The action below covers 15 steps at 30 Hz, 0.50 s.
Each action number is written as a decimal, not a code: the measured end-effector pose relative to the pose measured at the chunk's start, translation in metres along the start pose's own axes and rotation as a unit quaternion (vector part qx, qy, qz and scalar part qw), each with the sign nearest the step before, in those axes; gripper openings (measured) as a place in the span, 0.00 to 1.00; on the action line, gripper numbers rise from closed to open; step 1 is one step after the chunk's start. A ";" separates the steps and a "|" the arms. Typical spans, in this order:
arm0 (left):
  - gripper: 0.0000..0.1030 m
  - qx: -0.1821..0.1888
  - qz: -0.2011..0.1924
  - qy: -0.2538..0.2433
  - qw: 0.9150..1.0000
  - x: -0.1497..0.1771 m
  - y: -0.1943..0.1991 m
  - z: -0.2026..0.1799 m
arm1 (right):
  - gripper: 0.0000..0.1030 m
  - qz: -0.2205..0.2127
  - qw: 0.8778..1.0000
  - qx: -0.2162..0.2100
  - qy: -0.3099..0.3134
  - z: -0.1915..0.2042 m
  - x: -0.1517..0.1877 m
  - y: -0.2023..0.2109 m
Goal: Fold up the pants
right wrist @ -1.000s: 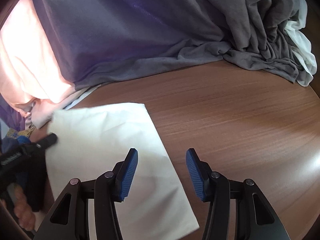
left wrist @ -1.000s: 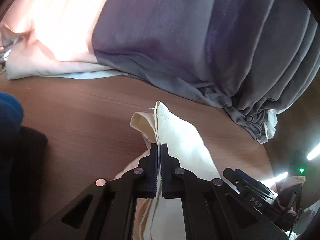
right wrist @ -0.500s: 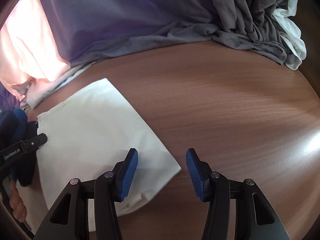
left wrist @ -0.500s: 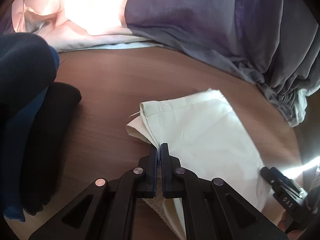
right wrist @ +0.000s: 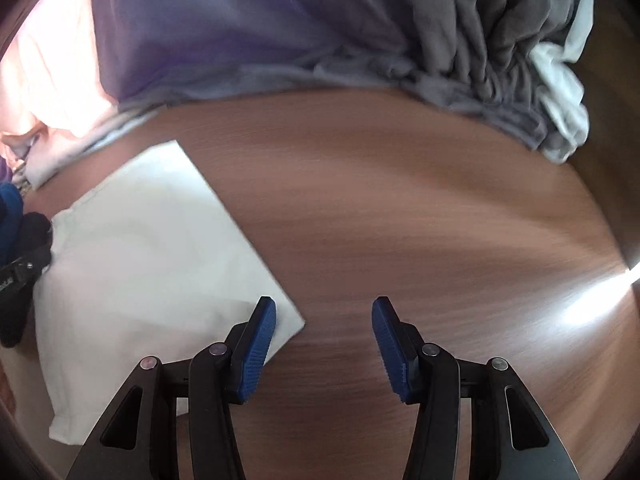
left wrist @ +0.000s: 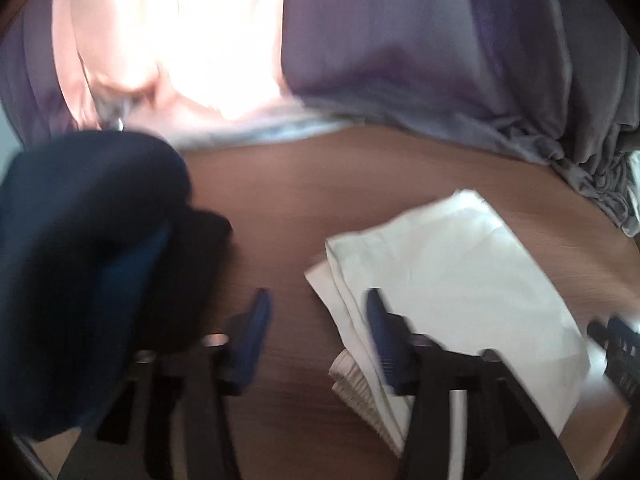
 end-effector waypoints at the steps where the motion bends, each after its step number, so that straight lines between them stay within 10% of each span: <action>1: 0.56 0.002 -0.008 -0.002 1.000 -0.001 0.006 0.000 | 0.50 -0.012 1.000 -0.006 0.001 0.001 -0.005 0.005; 4: 0.60 0.022 -0.015 -0.008 1.000 0.006 0.021 -0.003 | 0.69 -0.046 0.997 -0.056 0.005 0.008 -0.023 0.017; 10: 0.60 0.087 0.032 0.029 0.995 0.034 0.008 -0.015 | 0.70 -0.006 0.986 -0.165 -0.009 0.027 -0.024 0.003; 15: 0.60 0.102 0.052 0.056 0.992 0.041 -0.013 -0.015 | 0.70 0.014 0.984 -0.176 0.010 0.039 -0.012 -0.014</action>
Point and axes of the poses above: each gripper's, at about its wrist camera, not at the fingertips, and y roughly against the way its jaws point, z to its left, x to its underside, the point moved 10 cm from there along -y, roughly the way its jaws point, and after that the axes turned 4 degrees about -z, right-handed, at the moved point
